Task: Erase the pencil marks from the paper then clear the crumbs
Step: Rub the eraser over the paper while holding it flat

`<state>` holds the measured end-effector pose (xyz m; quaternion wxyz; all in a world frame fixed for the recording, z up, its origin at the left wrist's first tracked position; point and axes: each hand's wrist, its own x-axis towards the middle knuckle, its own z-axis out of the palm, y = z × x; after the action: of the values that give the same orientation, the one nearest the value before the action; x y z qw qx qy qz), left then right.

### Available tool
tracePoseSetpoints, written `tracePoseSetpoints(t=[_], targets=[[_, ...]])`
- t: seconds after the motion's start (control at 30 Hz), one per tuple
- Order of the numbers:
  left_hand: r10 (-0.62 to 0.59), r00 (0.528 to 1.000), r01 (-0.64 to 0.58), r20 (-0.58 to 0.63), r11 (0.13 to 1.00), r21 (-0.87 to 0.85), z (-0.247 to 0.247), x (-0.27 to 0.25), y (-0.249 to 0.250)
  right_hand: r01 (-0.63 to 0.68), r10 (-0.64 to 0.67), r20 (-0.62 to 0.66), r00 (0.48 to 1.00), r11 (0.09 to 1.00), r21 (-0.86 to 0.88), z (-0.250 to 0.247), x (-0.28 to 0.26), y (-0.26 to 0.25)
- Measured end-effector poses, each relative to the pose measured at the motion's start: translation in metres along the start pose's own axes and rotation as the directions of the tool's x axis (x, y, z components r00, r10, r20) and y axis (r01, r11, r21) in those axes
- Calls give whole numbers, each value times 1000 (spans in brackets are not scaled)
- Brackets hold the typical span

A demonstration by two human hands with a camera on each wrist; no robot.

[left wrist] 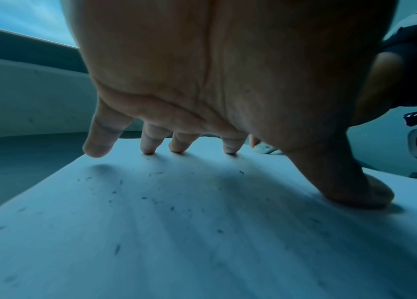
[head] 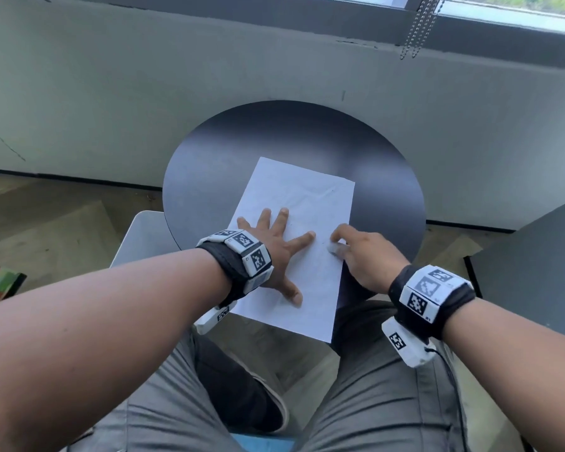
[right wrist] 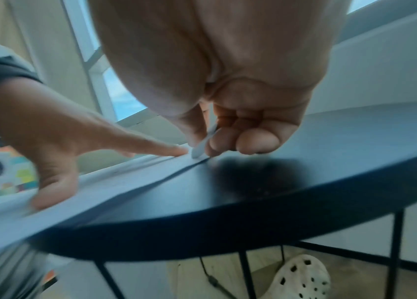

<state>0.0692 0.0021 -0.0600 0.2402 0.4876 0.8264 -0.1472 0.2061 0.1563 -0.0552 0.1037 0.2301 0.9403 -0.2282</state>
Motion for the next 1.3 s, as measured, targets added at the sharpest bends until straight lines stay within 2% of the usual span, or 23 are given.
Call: tracePoseSetpoints(t=[0.13, 0.17, 0.3, 0.37, 0.43, 0.5, 0.63, 0.7, 0.8, 0.83, 0.93, 1.0, 1.07, 1.17, 1.23, 1.3], targets=[[-2, 1000, 2, 18, 1000, 11, -3, 0, 0, 184, -170, 159, 973, 980, -74, 10, -14, -17], [-4, 1000, 4, 19, 1000, 11, -3, 0, 0, 175, -161, 155, 975, 981, -83, 8, -11, -17], [-16, 1000, 16, 23, 1000, 17, -3, 1, 1, -54, 53, -10, 999, 997, -48, -1, 8, -10], [-25, 1000, 24, 20, 999, 25, -2, 1, 2, -11, 11, -1, 1000, 997, -82, 7, 2, -19], [-22, 1000, 22, 14, 999, 27, -3, 2, 3, 113, -107, 72, 992, 990, -85, 15, -12, -29], [-24, 999, 23, 30, 999, 24, -5, 1, 5, 121, -114, 115, 987, 991, -55, 12, -14, -26], [-40, 998, 38, 48, 999, 37, -8, 1, 7, -110, 111, -31, 993, 994, 17, 0, 4, -10], [-47, 998, 45, 51, 998, 37, -9, 1, 7, -67, 68, -37, 997, 998, 18, 8, 0, -17], [-45, 998, 43, 51, 998, 35, -9, 1, 8, 92, -91, 89, 992, 996, 1, 18, -15, -26], [-45, 997, 43, 55, 998, 37, -10, 1, 8, 88, -88, 108, 990, 996, 7, 15, -14, -24], [-52, 997, 49, 61, 998, 45, -10, 1, 9, -35, 35, 3, 999, 998, 57, 5, 2, -10], [-58, 996, 55, 68, 997, 45, -11, 1, 9, -41, 45, -46, 998, 995, 91, 6, 2, -10], [-56, 995, 53, 78, 998, 39, -11, 0, 10, 48, -48, -3, 999, 996, 80, 14, -7, -15], [-46, 996, 43, 82, 999, 34, -13, -1, 11, 146, -150, 132, 980, 989, 38, 18, -18, -17], [-44, 996, 40, 77, 998, 50, -11, 0, 11, 96, -99, 60, 993, 994, 50, 15, -10, -10], [-27, 998, 24, 52, 997, 72, -9, 2, 9, 2, 4, -52, 999, 993, 117, 11, -3, -3]])
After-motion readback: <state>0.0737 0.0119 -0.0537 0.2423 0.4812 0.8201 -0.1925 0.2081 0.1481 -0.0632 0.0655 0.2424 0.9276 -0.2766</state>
